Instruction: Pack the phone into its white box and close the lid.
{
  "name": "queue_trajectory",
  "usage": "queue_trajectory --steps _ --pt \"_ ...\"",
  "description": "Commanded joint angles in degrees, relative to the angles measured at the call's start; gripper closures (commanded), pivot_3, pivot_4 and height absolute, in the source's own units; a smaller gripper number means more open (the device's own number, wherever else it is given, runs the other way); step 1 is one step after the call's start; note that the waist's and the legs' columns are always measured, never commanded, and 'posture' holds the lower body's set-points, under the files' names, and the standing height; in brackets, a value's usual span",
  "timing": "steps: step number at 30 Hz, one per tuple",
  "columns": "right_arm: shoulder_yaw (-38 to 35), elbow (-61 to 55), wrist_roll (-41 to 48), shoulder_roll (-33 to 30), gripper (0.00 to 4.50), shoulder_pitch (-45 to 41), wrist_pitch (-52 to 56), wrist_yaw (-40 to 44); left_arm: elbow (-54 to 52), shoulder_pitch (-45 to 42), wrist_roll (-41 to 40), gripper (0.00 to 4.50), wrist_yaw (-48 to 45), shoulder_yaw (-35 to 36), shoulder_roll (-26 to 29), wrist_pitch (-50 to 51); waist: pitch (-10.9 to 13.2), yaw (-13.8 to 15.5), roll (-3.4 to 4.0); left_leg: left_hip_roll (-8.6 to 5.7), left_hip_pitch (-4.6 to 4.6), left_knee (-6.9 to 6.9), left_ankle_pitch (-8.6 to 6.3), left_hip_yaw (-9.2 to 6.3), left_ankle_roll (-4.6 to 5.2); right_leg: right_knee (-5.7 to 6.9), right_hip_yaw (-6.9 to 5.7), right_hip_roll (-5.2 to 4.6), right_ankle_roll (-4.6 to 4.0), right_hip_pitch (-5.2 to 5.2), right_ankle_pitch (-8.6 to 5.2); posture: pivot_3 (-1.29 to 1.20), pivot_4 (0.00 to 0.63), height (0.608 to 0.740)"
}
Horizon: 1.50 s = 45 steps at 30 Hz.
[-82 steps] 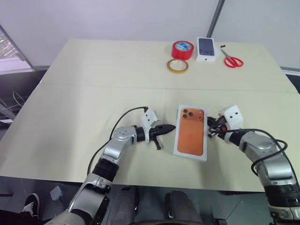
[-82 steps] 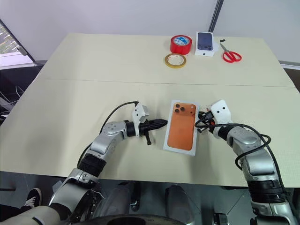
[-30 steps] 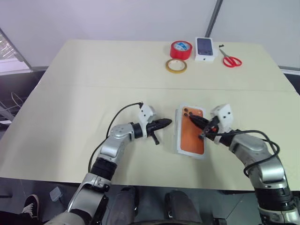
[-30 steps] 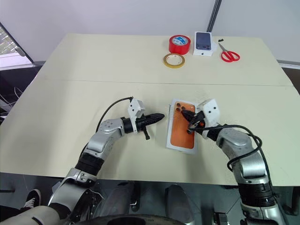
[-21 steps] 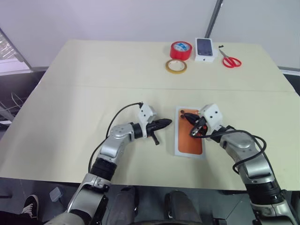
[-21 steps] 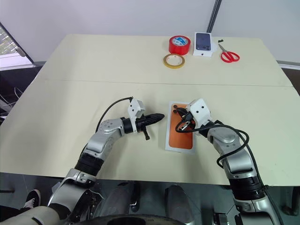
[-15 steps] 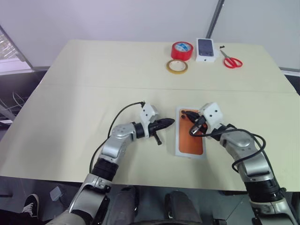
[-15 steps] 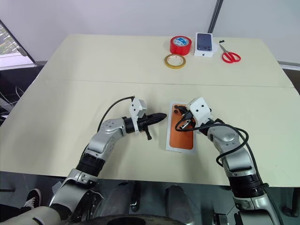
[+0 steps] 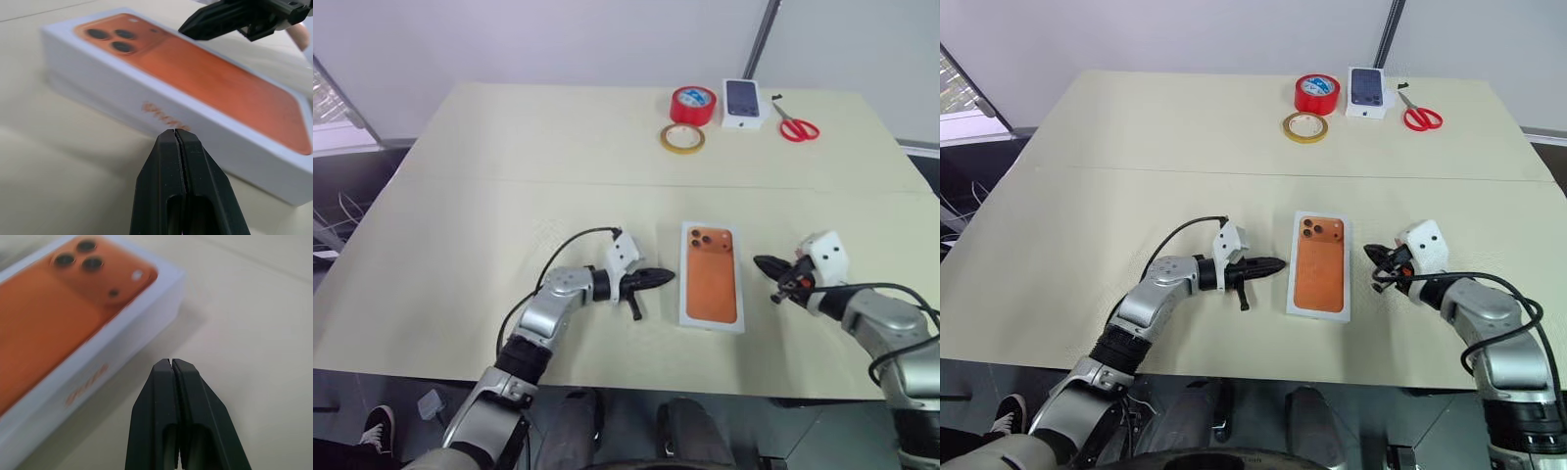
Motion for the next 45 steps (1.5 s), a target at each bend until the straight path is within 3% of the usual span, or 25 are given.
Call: queue_trajectory --steps 1,12,18,26,45 --pt "-1.1 -4.1 1.9 -1.2 4.43 0.7 0.4 1.7 0.4 -1.5 0.1 4.50 -0.1 -0.4 -1.3 -1.6 0.0 0.0 0.00 0.00 0.00 0.00 0.00 0.00 0.00 0.00 0.00 0.00 0.00 0.00 0.00 0.00 0.150 0.740" --pt "5.7 -8.8 0.3 1.0 4.43 -0.9 3.2 -1.4 1.3 -3.1 0.4 4.50 0.3 -0.4 -3.3 -2.0 0.0 0.1 -0.02 -0.03 -0.03 0.04 0.00 -0.02 0.00 -0.03 -0.02 -0.01 0.01 0.02 0.00 0.00 0.150 0.740" --pt "2.5 -5.7 1.9 1.3 4.43 -3.9 3.6 -2.5 0.5 -2.7 0.3 4.50 0.5 -0.3 -3.2 -1.6 0.0 0.1 -0.02 -0.03 -0.04 0.03 0.00 -0.02 0.00 -0.03 -0.02 -0.03 0.01 0.00 0.00 0.00 0.150 0.740" --pt "-1.6 -3.3 1.8 -1.5 4.43 -1.1 2.4 0.0 0.1 -2.5 0.1 4.50 0.7 0.1 -3.0 -1.8 0.0 0.0 -0.02 -0.03 -0.05 0.03 0.00 -0.02 0.00 -0.03 -0.02 -0.03 0.01 -0.01 0.00 0.00 0.150 0.740" --pt "1.7 -3.9 0.7 0.0 4.43 -2.1 2.0 -0.8 -0.8 -4.2 -1.6 4.50 1.6 1.6 -4.5 -0.3 0.0 0.0 -0.02 -0.02 -0.04 0.03 0.00 -0.02 0.00 -0.01 -0.01 0.00 0.01 -0.03 0.00 0.00 0.150 0.740"
